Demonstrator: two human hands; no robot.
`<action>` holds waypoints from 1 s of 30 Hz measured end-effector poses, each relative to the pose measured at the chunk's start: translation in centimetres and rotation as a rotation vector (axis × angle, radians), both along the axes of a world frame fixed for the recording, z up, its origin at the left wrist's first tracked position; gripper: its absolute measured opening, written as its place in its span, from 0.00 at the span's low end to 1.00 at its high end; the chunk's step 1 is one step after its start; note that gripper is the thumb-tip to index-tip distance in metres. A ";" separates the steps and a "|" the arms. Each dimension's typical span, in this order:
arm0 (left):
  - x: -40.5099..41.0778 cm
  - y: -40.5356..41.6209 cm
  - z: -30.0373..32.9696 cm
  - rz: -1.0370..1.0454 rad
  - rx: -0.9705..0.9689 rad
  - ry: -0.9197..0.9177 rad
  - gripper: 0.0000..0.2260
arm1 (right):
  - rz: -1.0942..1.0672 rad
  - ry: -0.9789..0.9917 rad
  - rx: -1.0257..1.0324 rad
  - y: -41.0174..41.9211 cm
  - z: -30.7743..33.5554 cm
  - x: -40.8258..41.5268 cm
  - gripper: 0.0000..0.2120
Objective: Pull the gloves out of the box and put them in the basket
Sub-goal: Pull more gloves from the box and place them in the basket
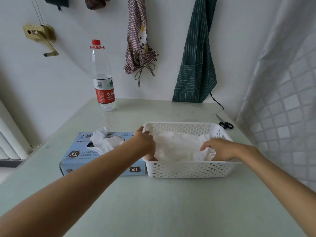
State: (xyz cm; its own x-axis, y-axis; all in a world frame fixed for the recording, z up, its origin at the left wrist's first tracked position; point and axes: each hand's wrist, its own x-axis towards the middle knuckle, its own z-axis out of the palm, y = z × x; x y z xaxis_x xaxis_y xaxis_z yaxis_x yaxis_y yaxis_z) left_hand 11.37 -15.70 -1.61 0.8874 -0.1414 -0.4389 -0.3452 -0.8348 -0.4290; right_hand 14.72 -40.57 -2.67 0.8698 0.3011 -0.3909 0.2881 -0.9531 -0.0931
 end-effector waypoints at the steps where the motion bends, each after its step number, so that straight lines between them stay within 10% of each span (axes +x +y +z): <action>1: 0.0 0.0 -0.1 -0.012 -0.027 -0.021 0.35 | -0.010 0.029 0.008 0.1 -0.2 0.0 0.27; 9: -1.5 8.4 2.1 0.052 -0.649 -0.215 0.28 | 0.050 -0.168 -0.121 3.8 4.5 -0.9 0.25; 14: -3.4 17.0 1.8 0.328 -0.700 -0.210 0.24 | 0.344 -0.394 0.270 14.0 4.4 -3.3 0.16; 20: -5.2 19.6 0.2 0.378 -0.740 -0.169 0.23 | 0.576 -0.316 0.468 23.6 0.8 -4.4 0.27; 30: -5.4 20.4 0.1 0.416 -0.844 -0.137 0.29 | 0.341 -0.390 0.659 23.1 3.1 -2.9 0.09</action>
